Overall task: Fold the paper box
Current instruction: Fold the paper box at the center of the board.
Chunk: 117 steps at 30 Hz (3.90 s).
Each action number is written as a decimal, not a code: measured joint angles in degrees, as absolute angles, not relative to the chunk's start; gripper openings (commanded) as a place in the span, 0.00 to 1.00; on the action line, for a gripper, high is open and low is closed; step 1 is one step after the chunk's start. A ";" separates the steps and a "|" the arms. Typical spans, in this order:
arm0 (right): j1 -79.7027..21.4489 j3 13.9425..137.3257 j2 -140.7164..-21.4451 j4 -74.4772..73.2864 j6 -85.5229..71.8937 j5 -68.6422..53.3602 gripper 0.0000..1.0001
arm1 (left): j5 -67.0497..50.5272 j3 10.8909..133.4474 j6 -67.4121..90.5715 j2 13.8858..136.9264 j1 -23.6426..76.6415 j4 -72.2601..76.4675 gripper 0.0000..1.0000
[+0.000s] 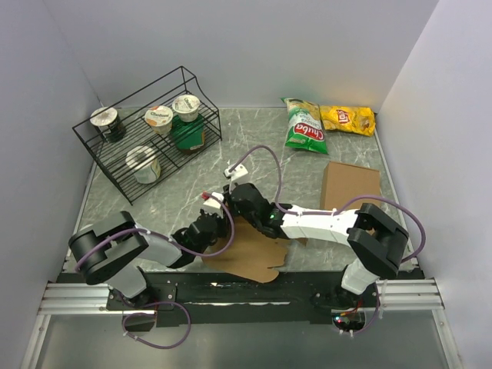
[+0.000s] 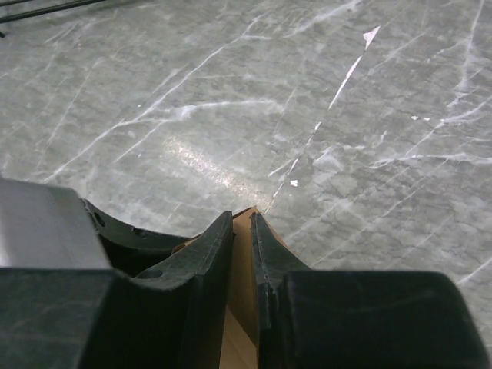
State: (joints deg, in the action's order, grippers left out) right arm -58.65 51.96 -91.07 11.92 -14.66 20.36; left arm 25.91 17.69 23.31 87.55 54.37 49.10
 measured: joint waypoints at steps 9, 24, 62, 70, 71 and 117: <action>-60.51 52.23 -91.48 11.75 -13.89 22.35 0.22 | 22.55 15.59 23.20 83.70 54.48 41.21 0.75; -60.99 47.00 -87.74 14.17 -14.81 24.51 0.23 | 16.53 14.35 25.26 58.04 53.15 28.32 0.91; -57.80 39.18 -60.55 -11.11 -16.45 23.40 0.81 | -18.22 21.69 43.92 73.17 34.20 32.21 0.60; -57.80 39.03 -60.77 -11.62 -16.69 22.81 0.81 | -19.99 21.21 44.66 74.56 34.20 35.64 0.41; -57.80 39.05 -60.95 -11.64 -16.69 22.81 0.81 | -20.32 21.02 44.75 74.89 34.20 36.40 0.40; -57.71 38.61 -64.16 -9.23 -13.41 16.86 0.66 | -1.04 19.20 40.49 78.19 46.37 45.45 0.21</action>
